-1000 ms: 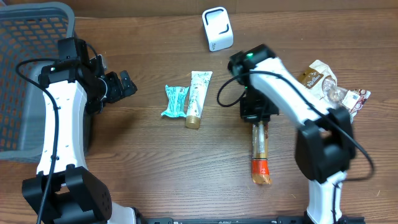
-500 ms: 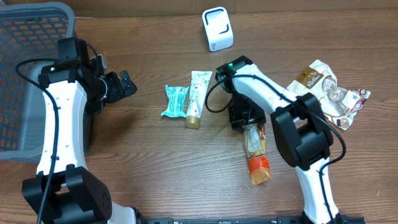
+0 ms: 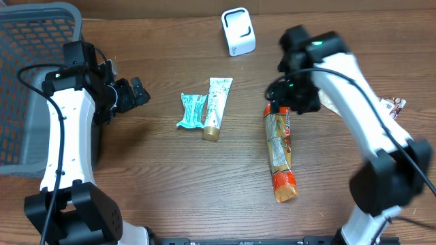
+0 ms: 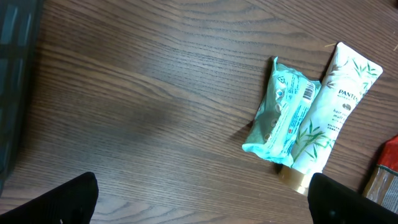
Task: Scan the item barcode
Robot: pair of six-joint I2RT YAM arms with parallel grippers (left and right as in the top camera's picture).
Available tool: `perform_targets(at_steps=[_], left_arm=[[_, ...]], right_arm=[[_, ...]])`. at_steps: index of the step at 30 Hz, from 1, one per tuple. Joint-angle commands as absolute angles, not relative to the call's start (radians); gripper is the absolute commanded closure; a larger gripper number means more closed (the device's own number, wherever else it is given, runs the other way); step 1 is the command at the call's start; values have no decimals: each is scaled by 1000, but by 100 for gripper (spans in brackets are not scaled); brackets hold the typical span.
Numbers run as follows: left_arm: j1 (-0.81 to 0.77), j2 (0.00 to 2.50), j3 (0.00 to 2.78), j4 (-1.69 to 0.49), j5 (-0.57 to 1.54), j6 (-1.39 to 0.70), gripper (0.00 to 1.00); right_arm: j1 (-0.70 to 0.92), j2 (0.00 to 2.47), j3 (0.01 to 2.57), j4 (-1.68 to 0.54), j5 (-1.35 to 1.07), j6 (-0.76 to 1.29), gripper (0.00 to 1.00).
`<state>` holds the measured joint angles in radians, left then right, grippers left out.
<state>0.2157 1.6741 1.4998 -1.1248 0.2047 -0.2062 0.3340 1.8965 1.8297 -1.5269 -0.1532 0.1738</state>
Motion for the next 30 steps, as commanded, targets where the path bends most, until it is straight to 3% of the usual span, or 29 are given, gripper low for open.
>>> perform_targets(at_steps=[1,9,16,27,30], left_arm=[[209,1679,1515,-1122,202,-187,0],[209,1679,1515,-1122,202,-187,0],[209,1679,1515,-1122,202,-187,0],[209,1679,1515,-1122,202,-187,0],[209,1679,1515,-1122,202,-187,0]], right_arm=[[335,1887,1805,-1529,-222,125,23],[353,1887,1493,-1336,-159,126,0],[353,1887,1306,-1141,-160,130,0],[353,1888,1194,-1016,-219,134,12],[352,1888,1178,-1001,-219,133,28]])
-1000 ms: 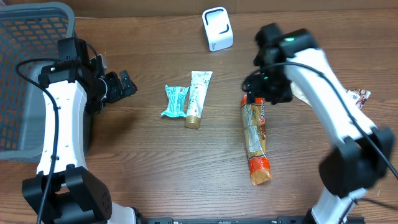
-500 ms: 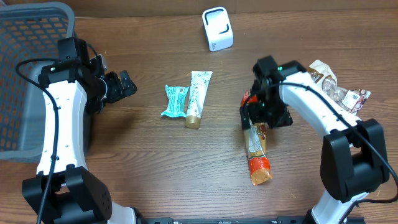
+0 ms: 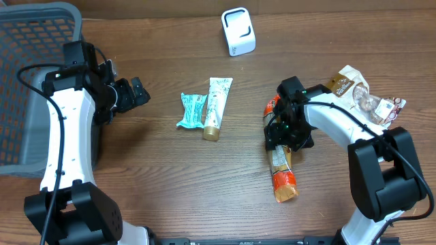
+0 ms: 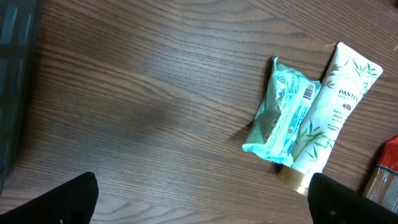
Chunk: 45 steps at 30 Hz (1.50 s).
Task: Scan the item barcode
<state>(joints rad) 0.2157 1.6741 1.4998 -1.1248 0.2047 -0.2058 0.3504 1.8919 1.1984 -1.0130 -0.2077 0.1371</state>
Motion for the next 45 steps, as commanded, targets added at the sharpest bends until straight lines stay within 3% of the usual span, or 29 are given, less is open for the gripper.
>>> perform_targets(at_steps=[1,4,7,10,15,22,32,38,45], left_arm=[[209,1679,1515,-1122,202,-187,0],[209,1679,1515,-1122,202,-187,0],[209,1679,1515,-1122,202,-187,0],[209,1679,1515,-1122,202,-187,0],[209,1679,1515,-1122,202,-187,0],[209,1679,1515,-1122,202,-187,0],[209,1679,1515,-1122,202,-187,0],[209,1679,1515,-1122,202,-187,0],[209,1679,1515,-1122,202,-187,0]], right_arm=[[352,1888,1177,-1000,-219,133,34],[352,1888,1177,-996,-219,133,52],[352,1888,1182,-996,-225,134,82],[352,1888,1216,-1019,-260,133,96],[347,1888,1364,-1139,-387,97,96],[270,1888,1646,-1301,-776,-59,96],[140,1888,1762,-1265,-1270,-84,96],[137,1887,1763,-1214,-1230,-65,96],[230,1888,1980,-1194,-680,114,97]])
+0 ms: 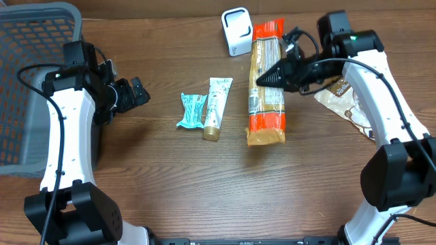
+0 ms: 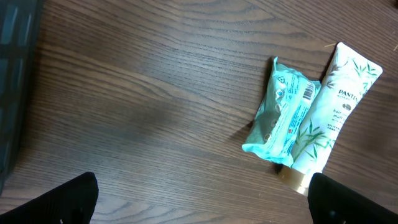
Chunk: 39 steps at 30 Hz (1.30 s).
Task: Scan the item barcode
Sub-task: 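Lift the spaghetti pack and carry it toward the white scanner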
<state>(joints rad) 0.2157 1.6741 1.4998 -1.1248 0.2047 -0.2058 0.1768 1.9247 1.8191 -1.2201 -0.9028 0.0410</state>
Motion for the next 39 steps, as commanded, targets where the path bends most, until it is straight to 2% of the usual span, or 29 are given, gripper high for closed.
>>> perform_targets(at_steps=[1,6,8,12,14,20,27,39], left_arm=[[209,1679,1515,-1122,202,-187,0],[209,1679,1515,-1122,202,-187,0],[209,1679,1515,-1122,202,-187,0],[209,1679,1515,-1122,202,-187,0],[209,1679,1515,-1122,202,-187,0],[209,1679,1515,-1122,202,-187,0],[209,1679,1515,-1122,202,-187,0],[209,1679,1515,-1122,202,-187,0]], right_arm=[[256,1888,2027,-1190,-529,126,97],[396,1899,2080,-1005,104,-29,96],[441,1926,2080,-901,237,-146,96],[497,1996,2080,-740,285,-535,96],[505,2043,2080,-630,331,-626,96],[501,2156,2080,-359,359,-710,96],[500,2284,2080,-102,360,-941,96],[503,2388,2080,52,345,-1000,96]])
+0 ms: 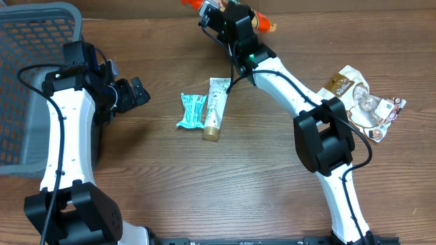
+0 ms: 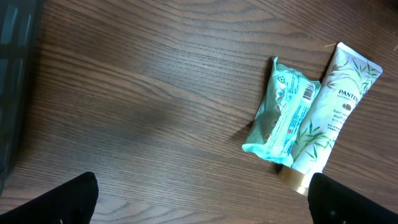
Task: Scan the item barcode
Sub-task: 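Lift the spaghetti pack and carry it toward the white scanner, then carry the spaghetti pack right and drop it at the table's right edge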
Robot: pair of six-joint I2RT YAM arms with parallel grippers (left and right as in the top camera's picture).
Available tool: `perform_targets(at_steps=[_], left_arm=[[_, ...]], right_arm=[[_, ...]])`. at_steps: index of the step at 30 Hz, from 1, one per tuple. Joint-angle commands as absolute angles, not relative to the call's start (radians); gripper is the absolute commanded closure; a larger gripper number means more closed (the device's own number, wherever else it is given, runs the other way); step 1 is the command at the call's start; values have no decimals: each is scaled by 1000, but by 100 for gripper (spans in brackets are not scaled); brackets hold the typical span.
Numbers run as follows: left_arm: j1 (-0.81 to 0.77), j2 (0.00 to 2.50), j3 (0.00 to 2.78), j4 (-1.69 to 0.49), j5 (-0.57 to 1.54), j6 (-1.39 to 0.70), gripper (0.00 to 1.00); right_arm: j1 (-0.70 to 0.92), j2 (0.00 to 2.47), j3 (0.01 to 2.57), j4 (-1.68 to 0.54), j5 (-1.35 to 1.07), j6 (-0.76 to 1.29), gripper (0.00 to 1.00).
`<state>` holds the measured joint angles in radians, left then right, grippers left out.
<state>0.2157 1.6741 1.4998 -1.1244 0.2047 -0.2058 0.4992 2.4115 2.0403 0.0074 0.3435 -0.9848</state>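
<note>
My right gripper [image 1: 228, 17] is at the far back middle of the table, shut on the long orange-and-brown package [image 1: 261, 23]. Only the package's orange ends show on either side of the wrist. The white scanner is hidden under that arm. My left gripper [image 1: 139, 92] hangs open over bare wood at the left; its dark fingertips [image 2: 65, 200] frame the bottom of the left wrist view, nothing between them. A teal packet [image 1: 191, 110] [image 2: 283, 112] and a white tube [image 1: 216, 107] [image 2: 329, 115] lie side by side mid-table.
A grey mesh basket [image 1: 34, 27] stands at the far left, beside the left arm. Crumpled snack bags [image 1: 361, 102] lie at the right edge. The right arm stretches diagonally from the right front to the back middle.
My right gripper has moved with the long package from right of the scanner to the far back edge, over the spot where the scanner stood. The scanner no longer shows. The left arm is unchanged.
The package lay on the table at the right with my right gripper at its top end, then lower along it. Later it was lifted and held beside the white scanner. Now it is at the back edge, over the scanner. My left gripper stayed open and still.
</note>
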Motion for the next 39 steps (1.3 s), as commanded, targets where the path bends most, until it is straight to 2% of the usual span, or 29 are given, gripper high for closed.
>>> perform_targets(at_steps=[1,8,16,23,27,30,37,39], left_arm=[[209,1679,1515,-1122,202,-187,0],[209,1679,1515,-1122,202,-187,0],[209,1679,1515,-1122,202,-187,0],[209,1679,1515,-1122,202,-187,0],[209,1679,1515,-1122,202,-187,0],[209,1679,1515,-1122,202,-187,0],[209,1679,1515,-1122,202,-187,0],[209,1679,1515,-1121,202,-187,0]], right_arm=[[503,2392,2080,52,340,-1001,96],[503,2403,2080,52,339,-1005,96],[505,2436,2080,53,339,-1212,96],[513,2435,2080,60,344,-1162,96],[522,2355,2081,40,382,-995,96],[522,2251,2081,-91,392,-897,96],[516,1940,2081,-678,384,-491,96],[496,1872,2081,-869,384,-293,96]])
